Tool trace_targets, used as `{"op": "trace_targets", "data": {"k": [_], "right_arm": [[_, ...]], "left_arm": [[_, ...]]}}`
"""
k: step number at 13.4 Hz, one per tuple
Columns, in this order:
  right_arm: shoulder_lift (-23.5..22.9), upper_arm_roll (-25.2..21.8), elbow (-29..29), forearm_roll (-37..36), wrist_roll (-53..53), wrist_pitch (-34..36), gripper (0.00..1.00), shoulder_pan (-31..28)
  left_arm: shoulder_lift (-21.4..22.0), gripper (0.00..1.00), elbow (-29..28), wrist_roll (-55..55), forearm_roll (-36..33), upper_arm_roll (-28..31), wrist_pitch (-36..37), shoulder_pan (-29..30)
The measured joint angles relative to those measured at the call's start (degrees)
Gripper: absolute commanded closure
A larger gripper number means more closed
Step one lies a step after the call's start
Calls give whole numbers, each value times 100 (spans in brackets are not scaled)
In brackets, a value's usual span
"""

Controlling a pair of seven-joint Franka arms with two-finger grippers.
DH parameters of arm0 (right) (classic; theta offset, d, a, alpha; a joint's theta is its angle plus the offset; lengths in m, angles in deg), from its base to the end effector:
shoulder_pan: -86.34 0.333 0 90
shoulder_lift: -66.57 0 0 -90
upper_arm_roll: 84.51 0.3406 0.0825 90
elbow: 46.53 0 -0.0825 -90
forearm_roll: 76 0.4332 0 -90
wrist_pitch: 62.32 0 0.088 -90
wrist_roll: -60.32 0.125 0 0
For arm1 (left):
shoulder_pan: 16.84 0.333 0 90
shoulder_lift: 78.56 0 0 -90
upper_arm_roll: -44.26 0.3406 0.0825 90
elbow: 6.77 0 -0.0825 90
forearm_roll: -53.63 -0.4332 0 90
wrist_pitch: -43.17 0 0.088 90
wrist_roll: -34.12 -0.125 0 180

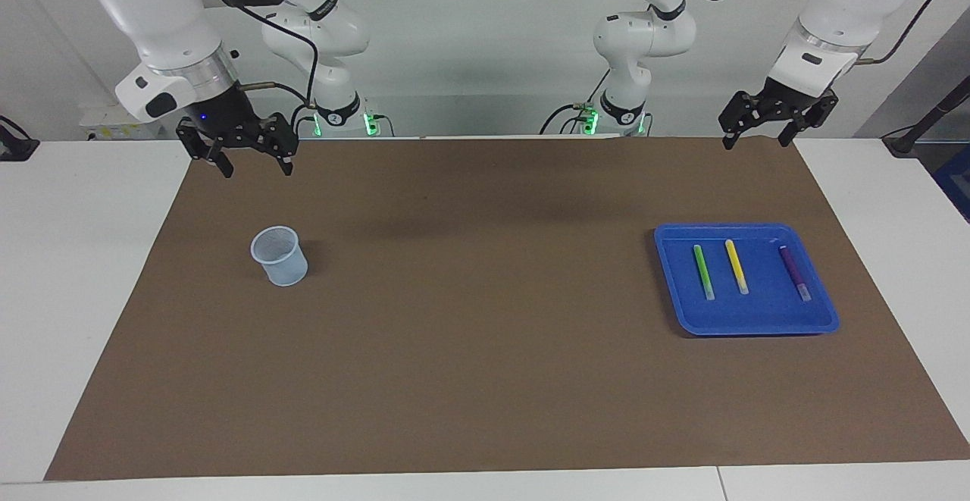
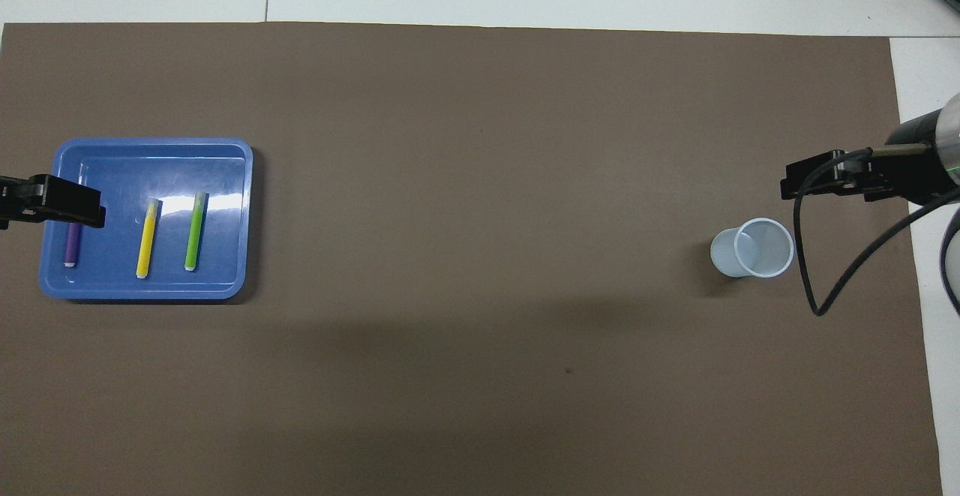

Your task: Right arm passes pens to left for tray arrangement

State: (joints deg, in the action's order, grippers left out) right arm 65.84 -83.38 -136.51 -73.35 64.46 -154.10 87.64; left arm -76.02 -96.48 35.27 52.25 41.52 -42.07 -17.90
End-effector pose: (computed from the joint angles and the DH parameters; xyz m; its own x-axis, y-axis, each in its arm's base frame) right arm 0.6106 0.0315 0.6264 0.9994 -0.0312 0.0152 -0.0305 -0.9984 -0.0477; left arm 0.5786 -0.0359 0.6528 0.9985 -0.0441 -0.0332 -0.0450 -0.9986 -0.0268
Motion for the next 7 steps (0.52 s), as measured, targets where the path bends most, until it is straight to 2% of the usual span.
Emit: {"op": "trace_targets", "data": {"k": [7], "right_arm": [[0,0,0,0,0,0,0,0]], "left_arm": [[0,0,0,0,142,37,1,0]]}}
